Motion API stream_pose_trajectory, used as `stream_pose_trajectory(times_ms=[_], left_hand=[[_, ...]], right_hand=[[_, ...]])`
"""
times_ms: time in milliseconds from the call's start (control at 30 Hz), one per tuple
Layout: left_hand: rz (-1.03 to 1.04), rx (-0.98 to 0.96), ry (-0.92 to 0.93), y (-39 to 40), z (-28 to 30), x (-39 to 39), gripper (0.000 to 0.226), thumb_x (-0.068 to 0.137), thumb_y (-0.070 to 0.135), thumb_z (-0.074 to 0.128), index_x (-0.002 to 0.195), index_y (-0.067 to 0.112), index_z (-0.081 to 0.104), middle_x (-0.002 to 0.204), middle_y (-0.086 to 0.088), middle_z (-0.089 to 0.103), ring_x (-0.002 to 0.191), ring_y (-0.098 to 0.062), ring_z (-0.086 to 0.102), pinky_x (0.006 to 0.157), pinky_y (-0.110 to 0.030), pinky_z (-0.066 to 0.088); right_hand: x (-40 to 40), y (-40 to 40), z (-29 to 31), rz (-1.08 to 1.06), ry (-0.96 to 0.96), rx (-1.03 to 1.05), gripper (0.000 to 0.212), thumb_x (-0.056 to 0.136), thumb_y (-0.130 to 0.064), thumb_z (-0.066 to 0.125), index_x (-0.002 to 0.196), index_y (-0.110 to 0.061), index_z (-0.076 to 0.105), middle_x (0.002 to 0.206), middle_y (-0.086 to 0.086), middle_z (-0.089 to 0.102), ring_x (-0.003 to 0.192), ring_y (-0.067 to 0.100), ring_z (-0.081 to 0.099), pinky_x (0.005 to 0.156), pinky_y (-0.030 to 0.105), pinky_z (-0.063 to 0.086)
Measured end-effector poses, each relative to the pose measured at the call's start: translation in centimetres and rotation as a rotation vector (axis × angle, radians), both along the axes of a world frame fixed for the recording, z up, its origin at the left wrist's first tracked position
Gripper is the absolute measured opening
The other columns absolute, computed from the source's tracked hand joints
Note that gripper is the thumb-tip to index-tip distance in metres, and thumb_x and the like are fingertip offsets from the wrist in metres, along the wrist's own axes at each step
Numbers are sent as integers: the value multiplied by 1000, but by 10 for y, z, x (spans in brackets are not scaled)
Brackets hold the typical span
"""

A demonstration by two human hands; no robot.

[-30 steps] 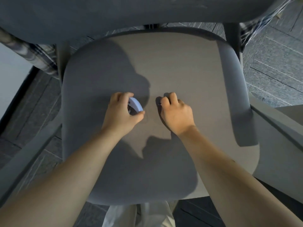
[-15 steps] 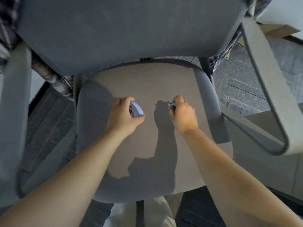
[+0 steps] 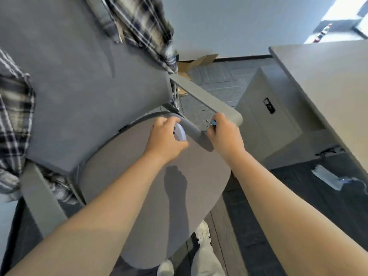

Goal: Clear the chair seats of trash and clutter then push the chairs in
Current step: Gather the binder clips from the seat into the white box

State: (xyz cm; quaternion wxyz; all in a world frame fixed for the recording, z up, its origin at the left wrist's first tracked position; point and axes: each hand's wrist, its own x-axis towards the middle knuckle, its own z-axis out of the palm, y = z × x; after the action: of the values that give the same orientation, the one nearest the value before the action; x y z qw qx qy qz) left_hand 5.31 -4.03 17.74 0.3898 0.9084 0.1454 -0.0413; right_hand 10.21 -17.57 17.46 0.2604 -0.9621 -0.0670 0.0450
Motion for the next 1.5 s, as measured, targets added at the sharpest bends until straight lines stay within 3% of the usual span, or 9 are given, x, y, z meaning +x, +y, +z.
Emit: stream_pose_trajectory(times_ms=[133, 233, 333, 567, 767, 867, 1133, 1267, 1500], left_hand=[[-229, 30, 2, -49, 30, -10, 58, 75, 11, 65, 130, 13, 46, 132, -16, 41, 121, -31, 42, 102, -35, 39], [-406, 42, -15, -100, 53, -20, 59, 76, 13, 66, 131, 15, 45, 133, -15, 41, 122, -31, 41, 102, -35, 37], [-575, 29, -49, -157, 74, -36, 58, 76, 14, 65, 131, 16, 45, 133, -13, 42, 123, -30, 42, 103, -33, 37], [-953, -68, -105, -293, 111, -114, 58, 76, 14, 65, 131, 14, 45, 127, -10, 49, 115, -25, 49, 95, -31, 42], [-1191, -141, -128, -385, 129, -214, 58, 80, 13, 65, 133, 14, 42, 126, -9, 47, 98, -14, 44, 84, -21, 34], [-1296, -161, -133, -425, 135, -268, 58, 81, 13, 64, 134, 12, 40, 129, -8, 46, 97, -11, 41, 84, -20, 33], [-1538, -184, -100, -535, 155, -382, 58, 81, 9, 64, 134, 8, 39, 123, -14, 42, 90, -22, 43, 81, -27, 38], [-1610, -141, -147, -594, 156, -405, 60, 81, 14, 65, 135, 11, 39, 129, -14, 43, 88, -16, 39, 78, -24, 34], [-1670, -109, -133, -725, 146, -411, 61, 80, 12, 66, 135, 12, 39, 129, -14, 45, 95, -22, 43, 76, -23, 33]], right_hand=[[-43, -61, 39, -169, -51, 27, 15, 94, -10, 45, 102, 2, 51, 93, 15, 57, 83, 32, 58, 77, 45, 50], [-76, -121, 62, -329, -101, 0, 10, 94, -11, 46, 95, -2, 50, 83, 10, 51, 75, 28, 55, 60, 36, 45], [-116, -181, 81, -506, -142, -28, 13, 94, -10, 46, 101, 0, 51, 94, 19, 60, 81, 34, 59, 68, 41, 48], [-250, -299, 118, -851, -220, -88, 19, 93, -8, 45, 107, 3, 52, 105, 22, 59, 78, 21, 41, 67, 28, 30], [-384, -373, 140, -1078, -254, -154, 8, 92, -4, 43, 93, -1, 50, 85, 18, 49, 73, 25, 39, 64, 28, 26], [-454, -399, 148, -1161, -255, -174, 5, 92, -3, 42, 90, -7, 46, 83, 12, 44, 73, 25, 40, 64, 28, 26], [-601, -465, 159, -1479, -269, -155, 19, 91, -6, 43, 105, 6, 50, 92, 21, 56, 73, 26, 41, 63, 31, 27], [-637, -506, 151, -1597, -257, -135, 18, 92, -7, 43, 105, 3, 51, 85, 10, 47, 75, 26, 42, 65, 31, 29], [-644, -612, 140, -1720, -235, -108, 6, 92, -7, 42, 87, -8, 39, 85, 11, 45, 74, 25, 40, 64, 30, 27]])
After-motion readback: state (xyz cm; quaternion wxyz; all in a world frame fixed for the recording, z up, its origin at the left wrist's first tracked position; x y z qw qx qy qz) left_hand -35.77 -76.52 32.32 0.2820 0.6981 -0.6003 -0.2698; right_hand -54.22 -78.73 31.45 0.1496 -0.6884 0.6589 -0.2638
